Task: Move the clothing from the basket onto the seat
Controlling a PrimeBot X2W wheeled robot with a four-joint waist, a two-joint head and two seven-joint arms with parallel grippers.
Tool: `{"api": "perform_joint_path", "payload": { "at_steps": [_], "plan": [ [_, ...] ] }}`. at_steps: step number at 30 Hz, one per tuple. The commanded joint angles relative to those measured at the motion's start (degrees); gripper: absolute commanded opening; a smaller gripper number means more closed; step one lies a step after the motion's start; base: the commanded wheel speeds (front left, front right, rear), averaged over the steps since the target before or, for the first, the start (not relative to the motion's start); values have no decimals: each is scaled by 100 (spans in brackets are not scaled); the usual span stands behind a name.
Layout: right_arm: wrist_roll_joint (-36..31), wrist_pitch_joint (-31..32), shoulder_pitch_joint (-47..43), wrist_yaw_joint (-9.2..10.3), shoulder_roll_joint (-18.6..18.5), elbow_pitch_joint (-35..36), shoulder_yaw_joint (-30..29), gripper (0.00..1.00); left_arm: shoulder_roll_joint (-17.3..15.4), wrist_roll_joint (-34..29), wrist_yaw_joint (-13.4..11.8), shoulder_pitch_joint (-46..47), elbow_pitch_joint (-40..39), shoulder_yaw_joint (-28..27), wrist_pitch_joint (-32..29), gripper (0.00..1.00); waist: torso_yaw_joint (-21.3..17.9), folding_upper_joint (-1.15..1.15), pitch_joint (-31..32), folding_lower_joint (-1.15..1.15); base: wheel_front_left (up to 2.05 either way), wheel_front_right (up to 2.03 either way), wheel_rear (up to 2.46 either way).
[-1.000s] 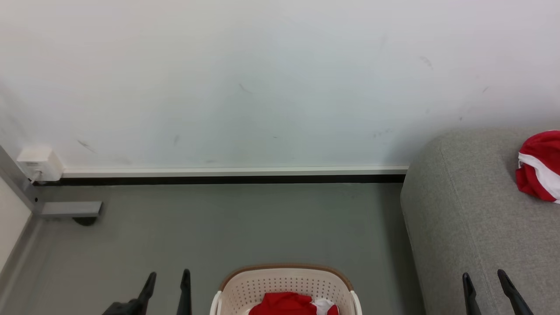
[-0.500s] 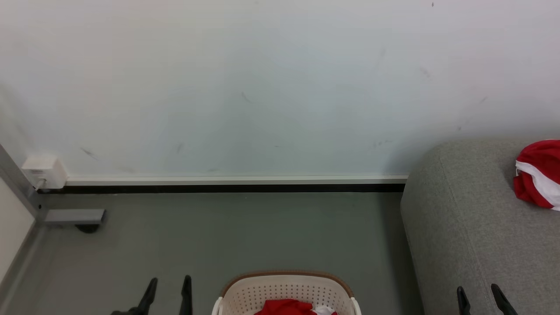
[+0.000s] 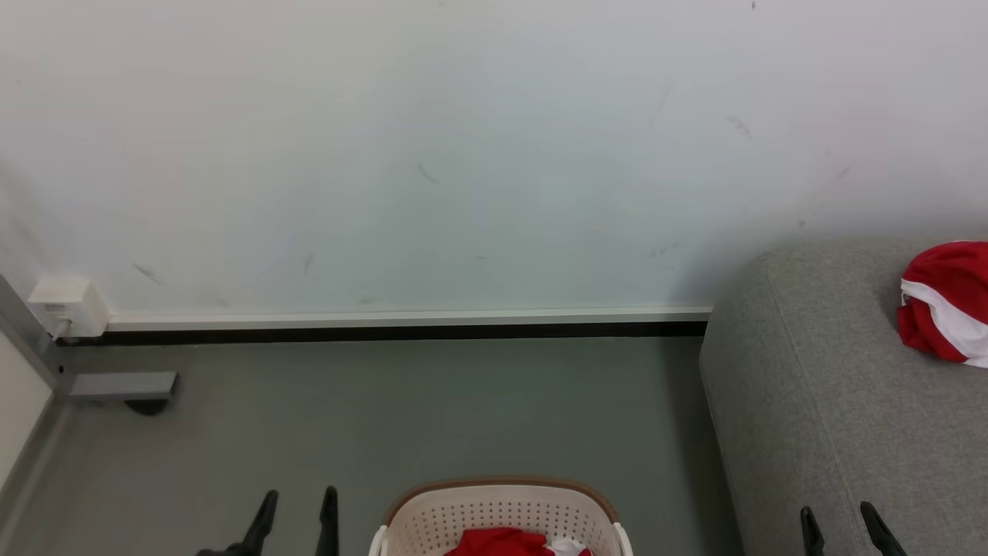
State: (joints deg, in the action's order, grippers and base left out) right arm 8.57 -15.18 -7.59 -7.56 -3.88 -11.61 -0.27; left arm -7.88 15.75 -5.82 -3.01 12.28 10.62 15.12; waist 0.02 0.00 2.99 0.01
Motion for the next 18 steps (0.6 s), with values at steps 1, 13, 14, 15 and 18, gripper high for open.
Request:
{"api": "perform_joint_path", "payload": {
  "at_steps": [1,13,14,15,18],
  "plan": [
    [8,6,20,15,-19,1,-14,100,26,-53,27,-48,16,-41,5,100,-11,0,-4,-1,0,0,0],
    [40,6,23,15,-37,47,-28,100,132,-225,171,-54,60,-200,5,100,-63,0,-20,-1,0,0,0],
    [44,6,27,15,-44,54,-24,100,146,-240,178,-46,62,-199,5,100,-69,0,-24,-1,0,0,0],
    [44,6,32,15,-50,64,-19,100,160,-259,205,-34,70,-191,5,100,-78,0,-27,-1,0,0,0],
    [58,6,87,15,-56,117,-18,100,191,-299,283,23,111,-115,4,100,-139,0,-83,-1,0,0,0]
  ]
}}
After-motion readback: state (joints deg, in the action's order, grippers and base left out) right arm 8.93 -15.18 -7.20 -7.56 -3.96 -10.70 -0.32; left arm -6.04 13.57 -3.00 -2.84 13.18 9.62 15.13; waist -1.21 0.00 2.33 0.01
